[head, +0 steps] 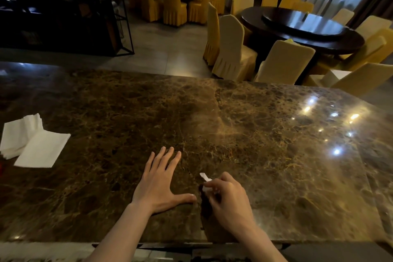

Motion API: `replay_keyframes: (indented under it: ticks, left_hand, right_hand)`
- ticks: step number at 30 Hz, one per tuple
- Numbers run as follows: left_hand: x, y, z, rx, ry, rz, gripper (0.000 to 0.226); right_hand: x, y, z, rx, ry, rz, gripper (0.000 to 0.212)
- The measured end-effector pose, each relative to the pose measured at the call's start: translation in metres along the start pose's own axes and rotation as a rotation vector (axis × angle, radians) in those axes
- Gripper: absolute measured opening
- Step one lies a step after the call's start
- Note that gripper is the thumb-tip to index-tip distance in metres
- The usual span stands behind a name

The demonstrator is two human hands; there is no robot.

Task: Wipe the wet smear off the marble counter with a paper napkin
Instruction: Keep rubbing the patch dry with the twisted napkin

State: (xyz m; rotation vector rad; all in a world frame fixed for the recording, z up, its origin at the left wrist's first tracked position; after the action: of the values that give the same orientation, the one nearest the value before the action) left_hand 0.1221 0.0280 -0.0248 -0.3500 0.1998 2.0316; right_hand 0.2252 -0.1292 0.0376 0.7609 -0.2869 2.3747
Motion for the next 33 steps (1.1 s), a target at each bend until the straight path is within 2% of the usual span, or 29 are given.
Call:
replay_keyframes:
  ticks: [6, 10, 13, 17, 19, 22, 24, 28, 31, 33]
  left_hand:
    - [0.001, 0.0, -0.002, -0.012, -0.035, -0.004, 0.138]
    - [0.002, -0.001, -0.005, -0.001, -0.059, -0.004, 0.138]
    - [0.002, -0.002, -0.006, 0.004, -0.059, -0.005, 0.139]
    - [0.003, -0.001, -0.006, 0.022, -0.069, -0.005, 0.141]
    - [0.003, -0.001, -0.007, 0.029, -0.068, -0.001, 0.142]
    - [0.002, -0.001, -0.008, 0.037, -0.069, -0.004, 0.142]
    - [0.002, -0.001, -0.008, 0.037, -0.066, -0.001, 0.143]
    - [0.004, -0.003, -0.008, 0.073, -0.068, 0.007, 0.143]
    - [0.005, -0.002, -0.009, 0.118, -0.063, 0.025, 0.144]
    - [0.004, -0.002, -0.009, 0.155, -0.068, 0.032, 0.143]
  right_hand:
    - [-0.009, -0.008, 0.0, -0.019, 0.136, 0.017, 0.029]
    - [-0.005, -0.017, -0.002, -0.01, 0.219, 0.061, 0.027]
    - [0.002, -0.017, -0.005, -0.008, 0.2, 0.096, 0.021]
    - [0.008, -0.002, -0.014, 0.115, 0.111, 0.16, 0.019]
    - [-0.008, -0.009, 0.003, 0.044, 0.106, 0.082, 0.014]
    - [-0.035, -0.021, 0.034, -0.211, 0.09, -0.124, 0.012]
    - [-0.022, -0.022, 0.021, -0.202, 0.146, -0.112, 0.012]
    - [-0.004, -0.019, -0.01, -0.029, 0.173, 0.08, 0.015]
    - [-0.038, -0.03, 0.02, -0.115, 0.19, 0.002, 0.015]
    - [-0.074, -0.038, 0.049, -0.199, 0.215, -0.125, 0.015]
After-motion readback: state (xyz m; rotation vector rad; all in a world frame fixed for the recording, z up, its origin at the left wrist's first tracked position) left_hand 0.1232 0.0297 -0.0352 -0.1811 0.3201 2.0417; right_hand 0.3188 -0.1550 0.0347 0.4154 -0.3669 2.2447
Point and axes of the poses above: each hand's wrist, its own y-axis away from the middle knuckle, its own z-axis out of the back of the hand, x = y × z, the point moved 10 cm from there along -y, towards the middle knuckle, and after that the axes turned 5 degrees about -z, right-handed, at the moved point
